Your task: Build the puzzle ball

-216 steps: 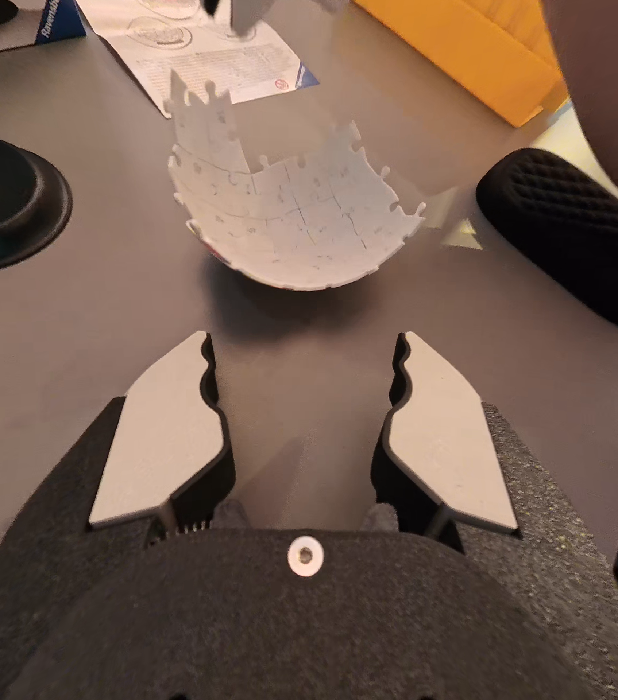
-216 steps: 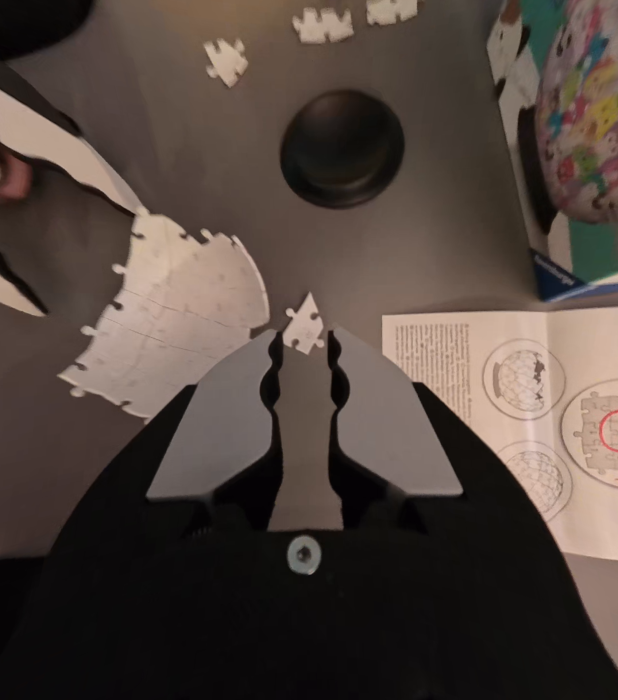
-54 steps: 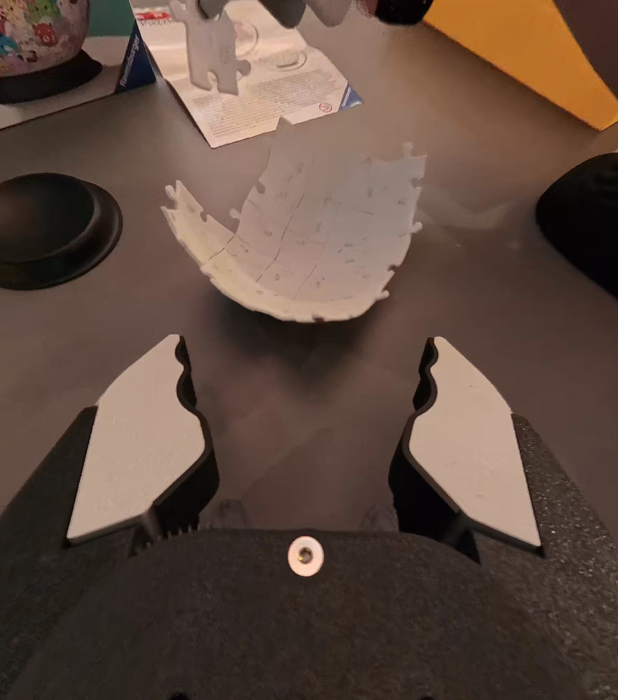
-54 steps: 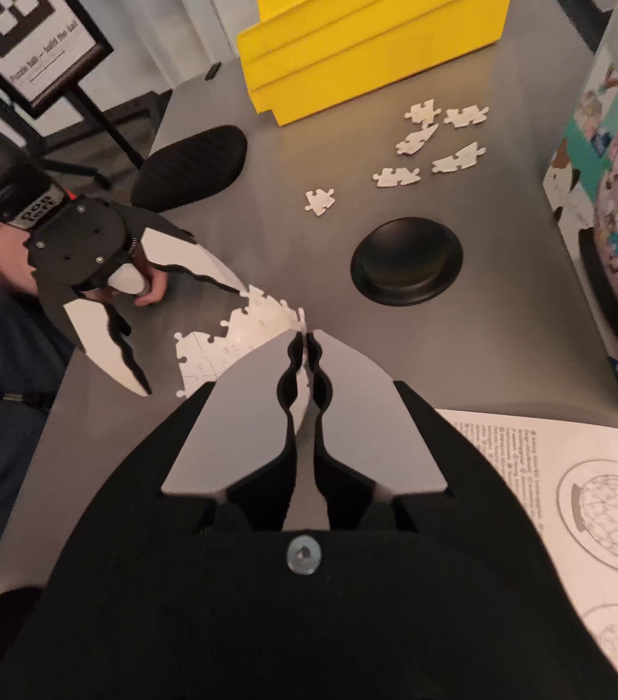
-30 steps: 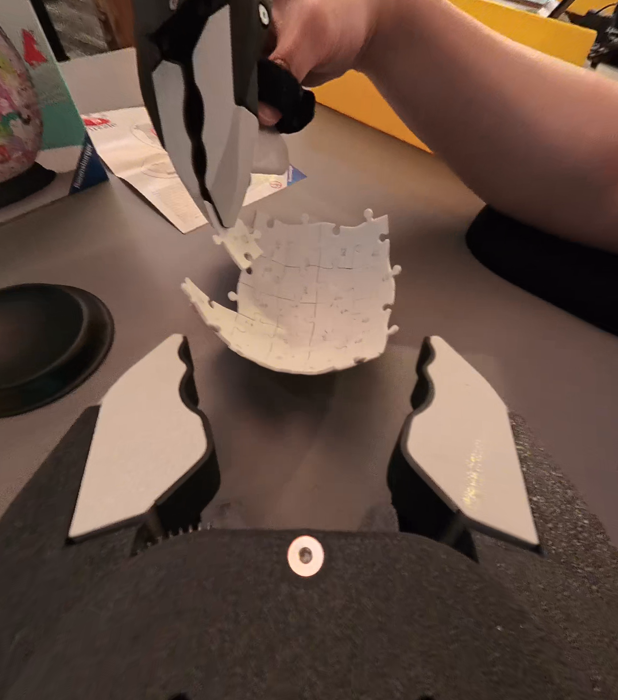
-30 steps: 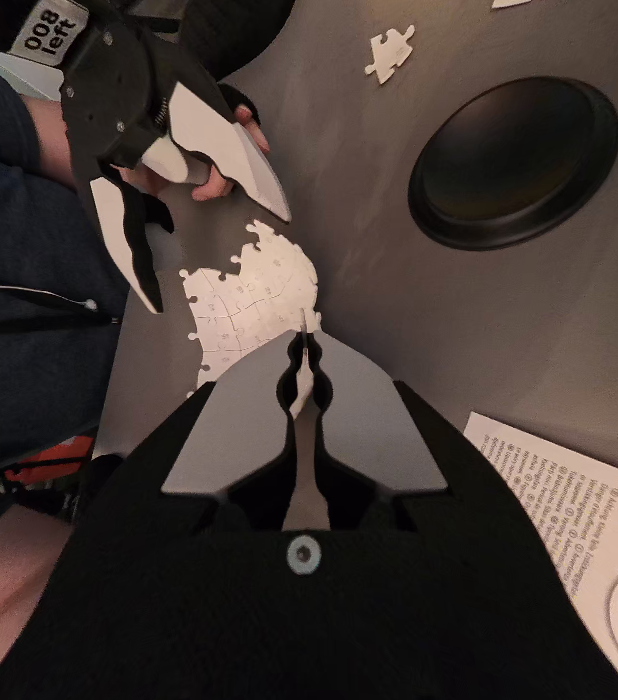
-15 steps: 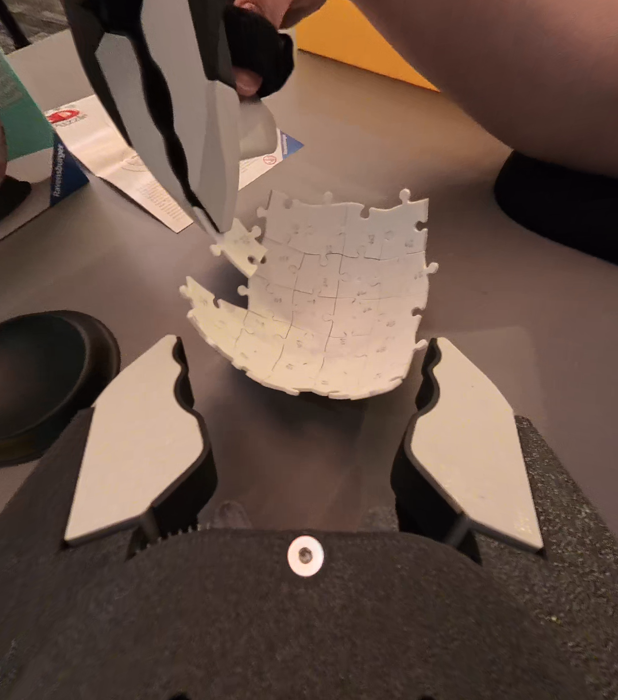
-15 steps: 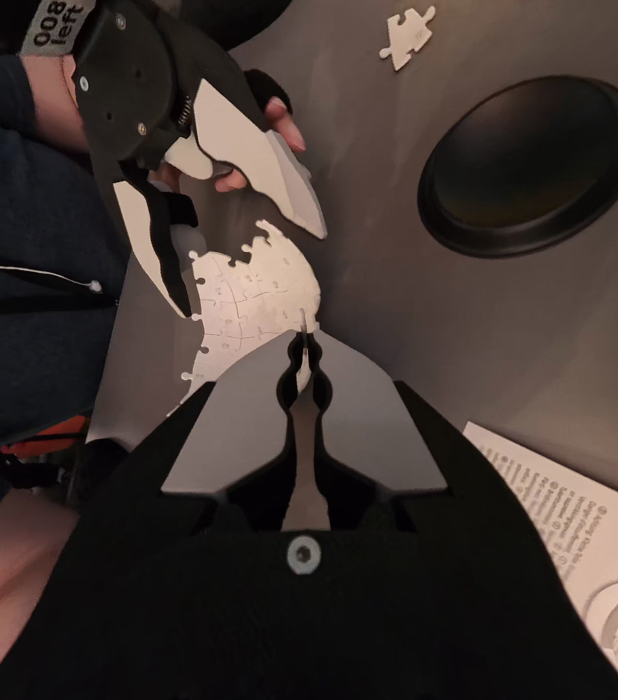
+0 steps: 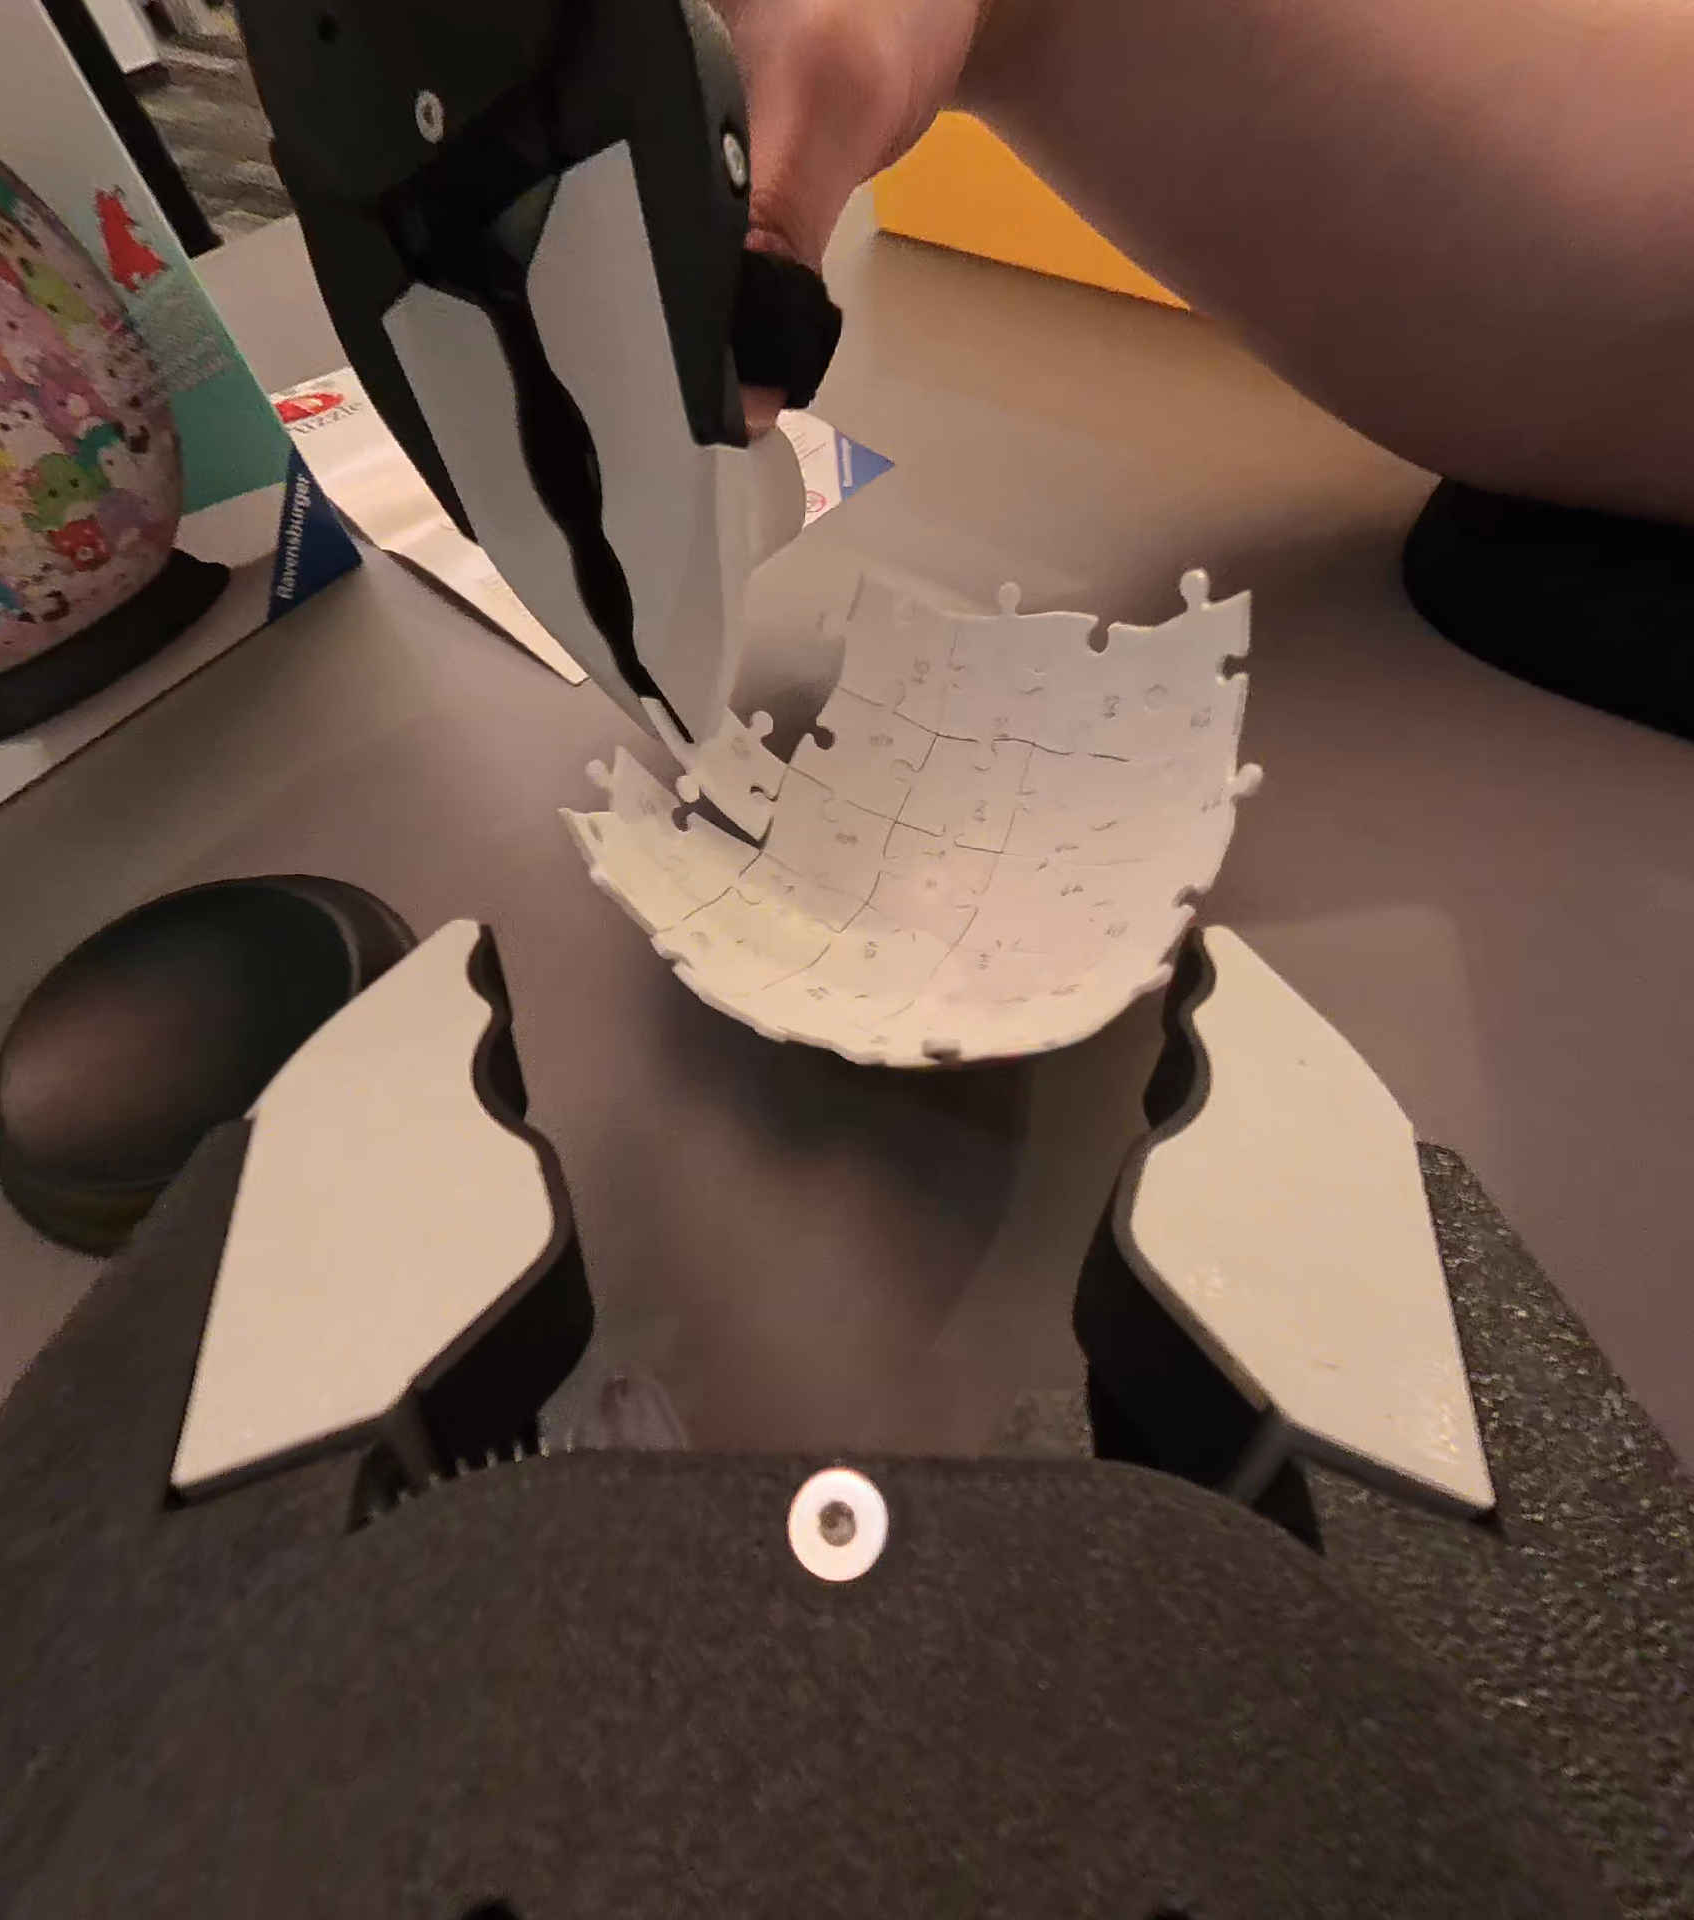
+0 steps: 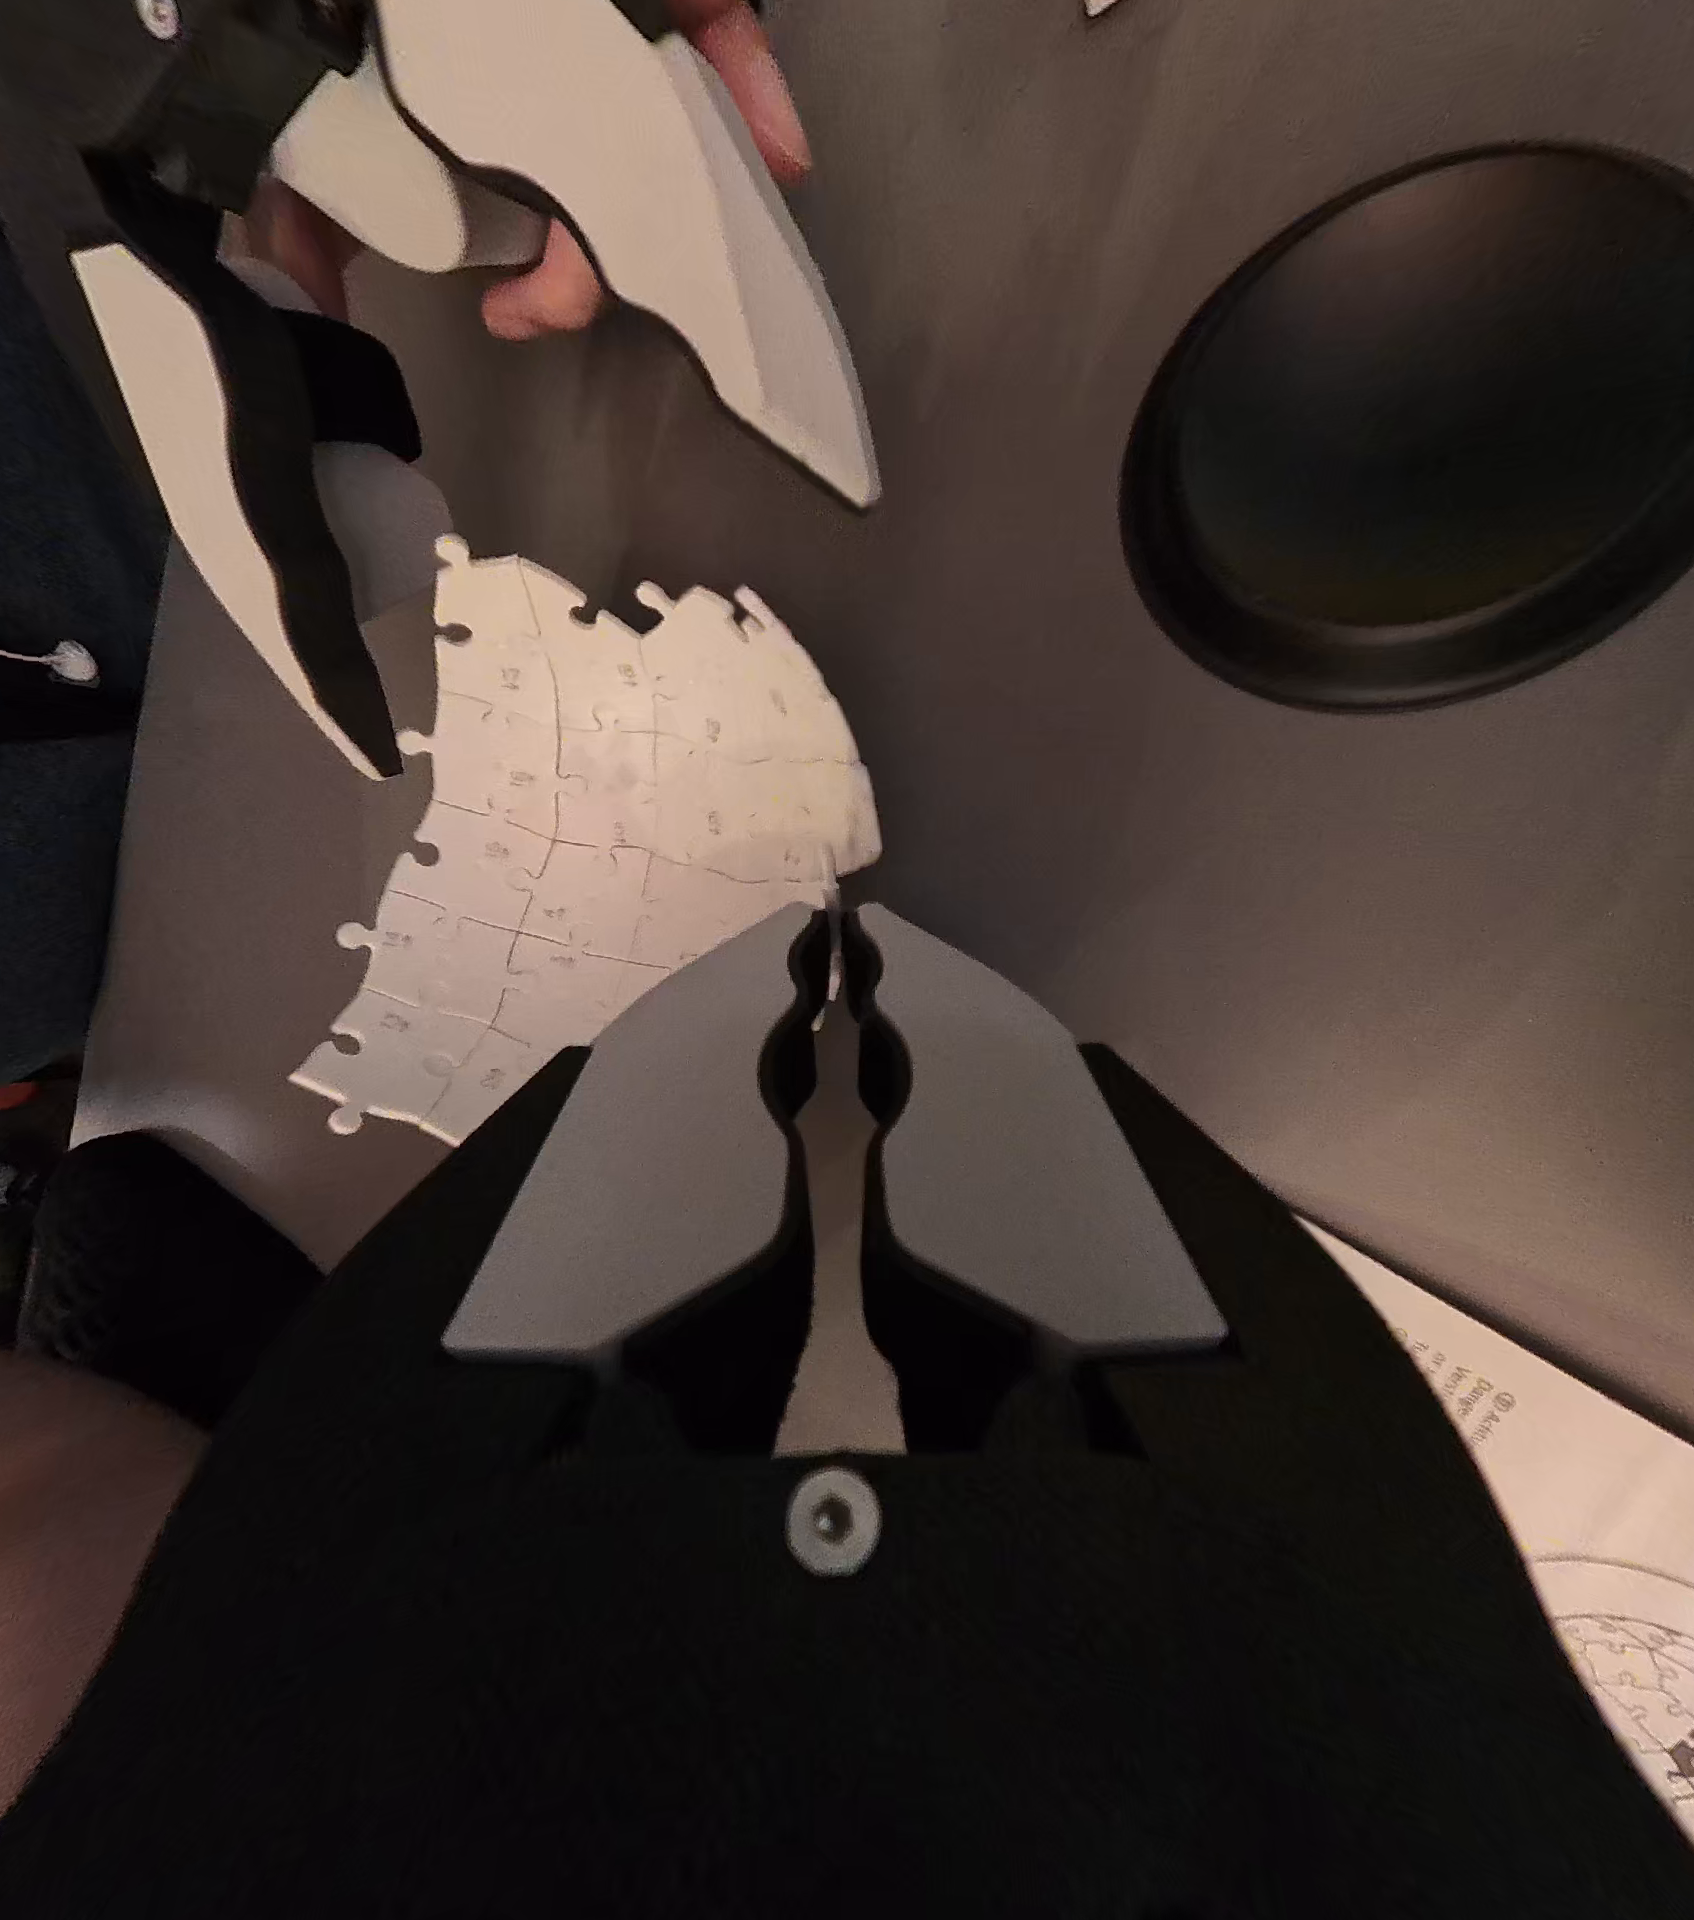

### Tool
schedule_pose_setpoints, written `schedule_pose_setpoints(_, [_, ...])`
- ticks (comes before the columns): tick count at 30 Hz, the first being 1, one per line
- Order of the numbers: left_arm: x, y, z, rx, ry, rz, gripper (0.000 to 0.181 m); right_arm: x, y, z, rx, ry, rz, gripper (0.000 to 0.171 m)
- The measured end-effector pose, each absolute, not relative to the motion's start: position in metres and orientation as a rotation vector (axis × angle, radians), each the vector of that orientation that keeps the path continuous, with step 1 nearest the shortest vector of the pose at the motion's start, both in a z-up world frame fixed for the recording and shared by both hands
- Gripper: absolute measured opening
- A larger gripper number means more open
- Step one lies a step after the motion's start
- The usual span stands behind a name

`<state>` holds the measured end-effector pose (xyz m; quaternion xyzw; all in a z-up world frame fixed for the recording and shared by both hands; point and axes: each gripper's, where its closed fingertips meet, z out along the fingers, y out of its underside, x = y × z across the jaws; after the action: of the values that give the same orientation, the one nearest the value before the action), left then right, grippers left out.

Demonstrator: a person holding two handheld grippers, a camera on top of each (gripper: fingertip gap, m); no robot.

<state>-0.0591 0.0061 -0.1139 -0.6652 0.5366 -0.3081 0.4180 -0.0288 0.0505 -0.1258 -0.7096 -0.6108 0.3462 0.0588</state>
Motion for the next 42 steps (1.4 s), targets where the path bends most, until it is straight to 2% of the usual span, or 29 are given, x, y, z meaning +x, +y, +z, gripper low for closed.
schedule_pose_setpoints(9, [-0.052, 0.006, -0.121, -1.697, 1.339, -0.679, 0.119, -0.025, 0.051, -0.136, -2.241, -1.821, 1.046, 0.003])
schedule_pose_setpoints(19, [-0.045, 0.016, -0.11, -1.709, 1.259, -0.722, 0.115, -0.022, 0.056, -0.144, -2.291, -1.696, 1.251, 0.004])
schedule_pose_setpoints(27, [-0.038, 0.017, -0.12, -1.779, 1.222, -0.688, 0.123, -0.023, 0.058, -0.15, -2.323, -1.649, 1.318, 0.006])
schedule_pose_setpoints(33, [-0.033, 0.02, -0.118, -1.806, 1.167, -0.718, 0.111, -0.023, 0.059, -0.153, -2.326, -1.644, 1.32, 0.007])
schedule_pose_setpoints(42, [-0.031, 0.023, -0.114, -1.817, 1.125, -0.78, 0.108, -0.024, 0.059, -0.154, -2.32, -1.647, 1.282, 0.008])
